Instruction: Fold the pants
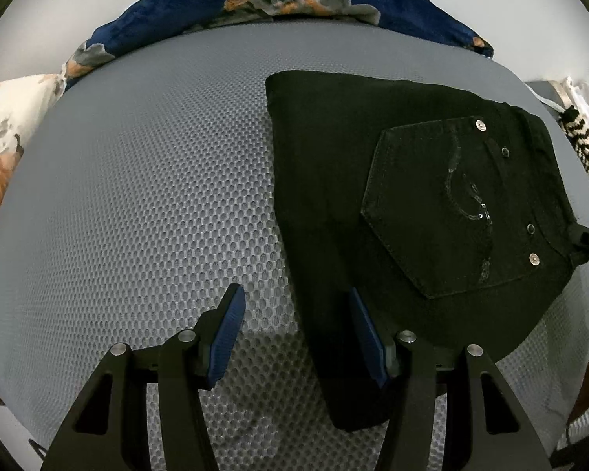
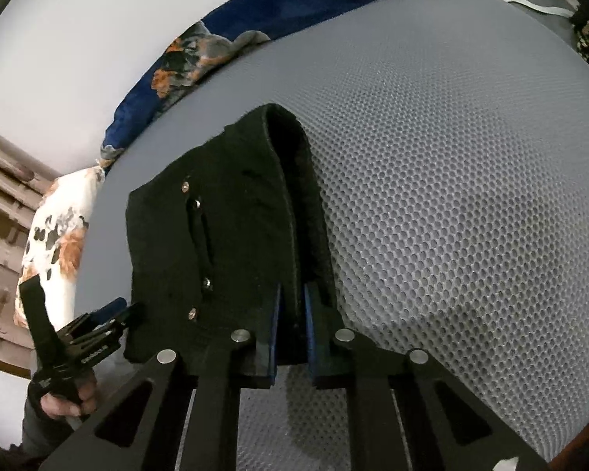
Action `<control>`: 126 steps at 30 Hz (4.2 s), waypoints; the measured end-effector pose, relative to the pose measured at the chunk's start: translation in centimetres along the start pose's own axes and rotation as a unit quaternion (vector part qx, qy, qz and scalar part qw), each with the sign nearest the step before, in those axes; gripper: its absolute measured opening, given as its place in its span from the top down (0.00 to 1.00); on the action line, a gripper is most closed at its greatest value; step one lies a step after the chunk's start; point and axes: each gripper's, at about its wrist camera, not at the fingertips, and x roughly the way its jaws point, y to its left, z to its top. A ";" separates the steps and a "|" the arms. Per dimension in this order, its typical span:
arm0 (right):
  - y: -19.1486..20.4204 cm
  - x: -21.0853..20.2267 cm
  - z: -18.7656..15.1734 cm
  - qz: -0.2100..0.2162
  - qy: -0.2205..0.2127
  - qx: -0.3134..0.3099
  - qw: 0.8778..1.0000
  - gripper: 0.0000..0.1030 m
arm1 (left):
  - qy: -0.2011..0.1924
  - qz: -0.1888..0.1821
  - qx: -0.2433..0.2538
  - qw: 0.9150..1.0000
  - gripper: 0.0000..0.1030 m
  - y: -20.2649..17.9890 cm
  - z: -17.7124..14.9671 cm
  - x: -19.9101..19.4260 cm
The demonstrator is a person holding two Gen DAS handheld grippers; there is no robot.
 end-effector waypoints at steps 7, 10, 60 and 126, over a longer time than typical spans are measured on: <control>0.5 0.5 0.3 -0.006 0.007 0.002 1.000 0.88 | -0.001 0.000 -0.004 1.000 0.45 -0.1 -0.1 0.0; 0.4 0.6 0.4 -0.002 0.013 0.009 1.000 0.84 | 0.001 0.001 -0.005 1.000 0.45 -0.1 -0.1 -0.1; -2.5 8.5 6.4 0.230 0.094 0.021 0.968 0.61 | 0.026 -0.279 -0.142 0.949 0.62 4.5 4.1 4.1; 16.0 2.5 2.9 -0.066 -0.099 -0.182 0.976 0.21 | -0.074 0.066 -0.102 0.990 0.49 7.0 3.5 -4.6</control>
